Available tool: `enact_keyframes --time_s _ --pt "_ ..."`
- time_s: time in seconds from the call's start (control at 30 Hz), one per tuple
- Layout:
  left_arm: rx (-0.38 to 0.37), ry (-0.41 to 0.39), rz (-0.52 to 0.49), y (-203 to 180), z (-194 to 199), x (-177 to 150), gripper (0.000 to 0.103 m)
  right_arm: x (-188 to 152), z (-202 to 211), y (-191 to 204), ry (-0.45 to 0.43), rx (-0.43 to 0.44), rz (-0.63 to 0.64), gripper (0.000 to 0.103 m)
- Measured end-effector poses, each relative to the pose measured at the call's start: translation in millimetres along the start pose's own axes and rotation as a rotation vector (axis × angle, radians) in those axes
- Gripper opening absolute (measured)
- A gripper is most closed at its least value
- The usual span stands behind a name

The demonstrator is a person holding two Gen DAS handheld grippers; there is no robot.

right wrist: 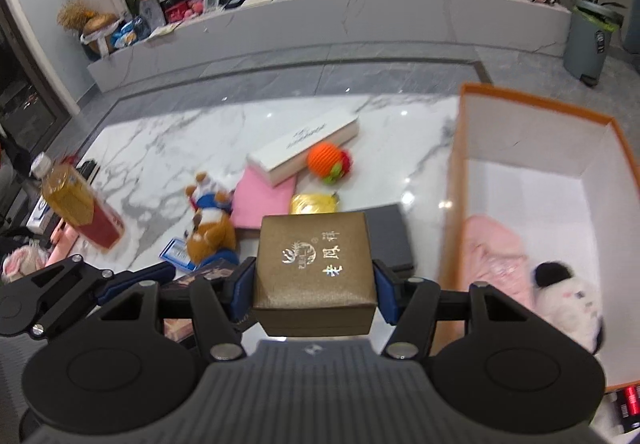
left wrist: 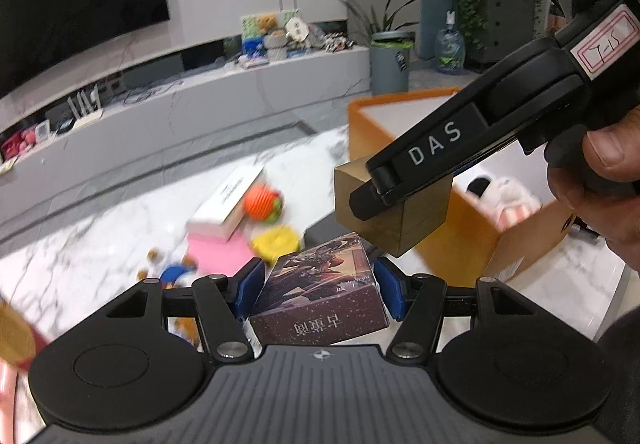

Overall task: Organize objects
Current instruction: 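Carry anime picture box with left tool while right tool carries gold box to orange box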

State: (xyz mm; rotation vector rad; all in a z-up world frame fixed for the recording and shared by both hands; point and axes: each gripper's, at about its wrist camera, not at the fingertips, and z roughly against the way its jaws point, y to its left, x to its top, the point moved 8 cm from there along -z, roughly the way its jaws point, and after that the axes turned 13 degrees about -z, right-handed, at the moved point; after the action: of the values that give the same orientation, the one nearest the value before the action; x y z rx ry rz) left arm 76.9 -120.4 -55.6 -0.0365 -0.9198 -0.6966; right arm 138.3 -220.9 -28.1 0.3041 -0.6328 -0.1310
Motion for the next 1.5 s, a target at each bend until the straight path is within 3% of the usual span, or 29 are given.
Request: enact_keyframes --time_s 0.13,0.17,0.23,0.27,0.5,0.6,0.67,0.77,0.93,1.03,1.13,1.23,1.43,1.5 --pt "-0.023 -0.036 -0.027 -12 -9 27 0.070 16 17 -19 -0.041 -0.030 -0.013 0.061" --pt "-0.028 -0.044 -0.034 -16 -11 33 0.065 20 20 -25 -0.048 -0.036 -0.018 0.061" --pt "-0.057 -0.063 -0.045 -24 -17 47 0.021 27 27 -36 -0.059 -0.050 -0.027 0.061" --pt "-0.045 -0.064 -0.051 -27 -20 55 0.015 30 30 -41 -0.062 -0.056 -0.031 0.061" --pt "-0.094 -0.093 -0.038 -46 -47 96 0.013 46 45 -86 -0.094 -0.129 -0.065 0.061" --pt "-0.065 -0.067 -0.051 -43 -52 89 0.027 51 47 -106 -0.104 -0.152 -0.099 0.061" --pt "-0.079 -0.016 -0.038 -40 -54 69 0.064 52 48 -114 -0.105 -0.160 -0.110 0.061" --pt "-0.080 0.066 0.003 -35 -58 26 0.066 51 46 -120 -0.103 -0.165 -0.112 0.061" --pt "0.010 0.237 0.138 -30 -79 -38 0.070 48 41 -118 -0.097 -0.154 -0.119 0.061" --pt "-0.016 0.270 0.200 -40 -94 -50 0.074 44 40 -111 -0.091 -0.141 -0.112 0.061" --pt "0.004 0.268 0.179 -51 -106 -49 0.089 43 42 -105 -0.090 -0.133 -0.104 0.061" --pt "0.043 0.315 0.132 -57 -119 -54 0.091 44 46 -102 -0.096 -0.127 -0.102 0.062" --pt "0.001 0.321 0.157 -57 -121 -59 0.073 44 47 -102 -0.096 -0.128 -0.099 0.062" --pt "-0.015 0.323 0.173 -52 -118 -59 0.072 44 47 -105 -0.094 -0.132 -0.100 0.061"
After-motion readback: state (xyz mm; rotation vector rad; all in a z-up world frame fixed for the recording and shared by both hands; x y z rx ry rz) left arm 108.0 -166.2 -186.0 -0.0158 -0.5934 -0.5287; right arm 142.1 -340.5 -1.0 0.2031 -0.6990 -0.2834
